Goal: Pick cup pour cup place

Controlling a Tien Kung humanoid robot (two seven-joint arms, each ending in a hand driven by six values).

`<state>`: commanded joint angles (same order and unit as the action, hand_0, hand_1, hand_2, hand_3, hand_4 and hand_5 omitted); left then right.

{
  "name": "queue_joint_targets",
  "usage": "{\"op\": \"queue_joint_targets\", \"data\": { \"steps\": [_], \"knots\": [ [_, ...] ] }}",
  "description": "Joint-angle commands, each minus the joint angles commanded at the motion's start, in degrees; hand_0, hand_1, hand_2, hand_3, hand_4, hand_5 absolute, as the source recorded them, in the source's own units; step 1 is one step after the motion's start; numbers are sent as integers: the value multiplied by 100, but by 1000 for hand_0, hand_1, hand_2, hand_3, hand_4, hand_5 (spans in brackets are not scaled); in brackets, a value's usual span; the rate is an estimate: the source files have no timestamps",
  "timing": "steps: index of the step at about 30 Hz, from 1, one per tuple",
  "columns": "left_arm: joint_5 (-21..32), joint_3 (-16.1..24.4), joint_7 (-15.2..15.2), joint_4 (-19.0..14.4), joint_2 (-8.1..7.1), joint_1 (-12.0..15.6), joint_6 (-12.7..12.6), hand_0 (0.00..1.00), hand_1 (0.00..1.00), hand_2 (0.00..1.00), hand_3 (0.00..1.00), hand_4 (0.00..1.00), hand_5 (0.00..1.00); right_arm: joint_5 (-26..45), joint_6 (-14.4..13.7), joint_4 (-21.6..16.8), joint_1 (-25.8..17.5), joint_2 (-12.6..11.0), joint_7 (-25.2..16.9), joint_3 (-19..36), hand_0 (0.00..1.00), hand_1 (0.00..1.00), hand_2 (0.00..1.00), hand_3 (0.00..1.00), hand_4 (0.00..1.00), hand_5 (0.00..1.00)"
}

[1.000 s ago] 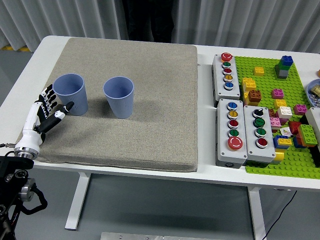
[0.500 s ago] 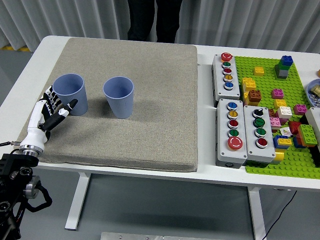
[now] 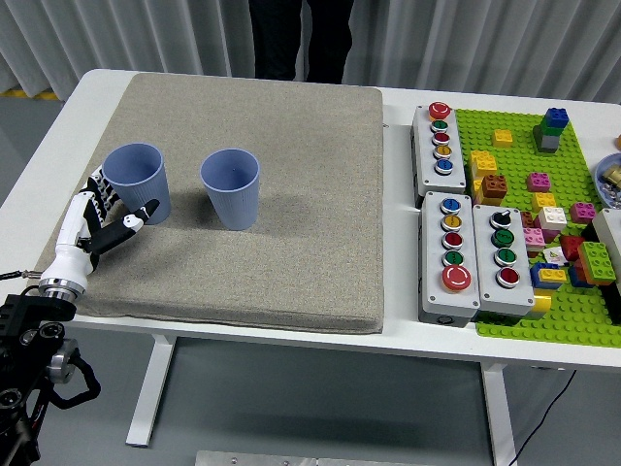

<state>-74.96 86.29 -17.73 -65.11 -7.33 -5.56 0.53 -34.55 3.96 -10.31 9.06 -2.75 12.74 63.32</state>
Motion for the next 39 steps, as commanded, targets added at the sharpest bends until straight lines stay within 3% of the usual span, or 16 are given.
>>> {"op": "queue_joint_targets", "data": {
  "steps": [39],
  "knots": [
    [-20,-101,12,266,157,-279,-71,909,958,998,998,913,229,-62,4,0,-6,14,4,37,680,676,687,646,438,183]
  ]
}}
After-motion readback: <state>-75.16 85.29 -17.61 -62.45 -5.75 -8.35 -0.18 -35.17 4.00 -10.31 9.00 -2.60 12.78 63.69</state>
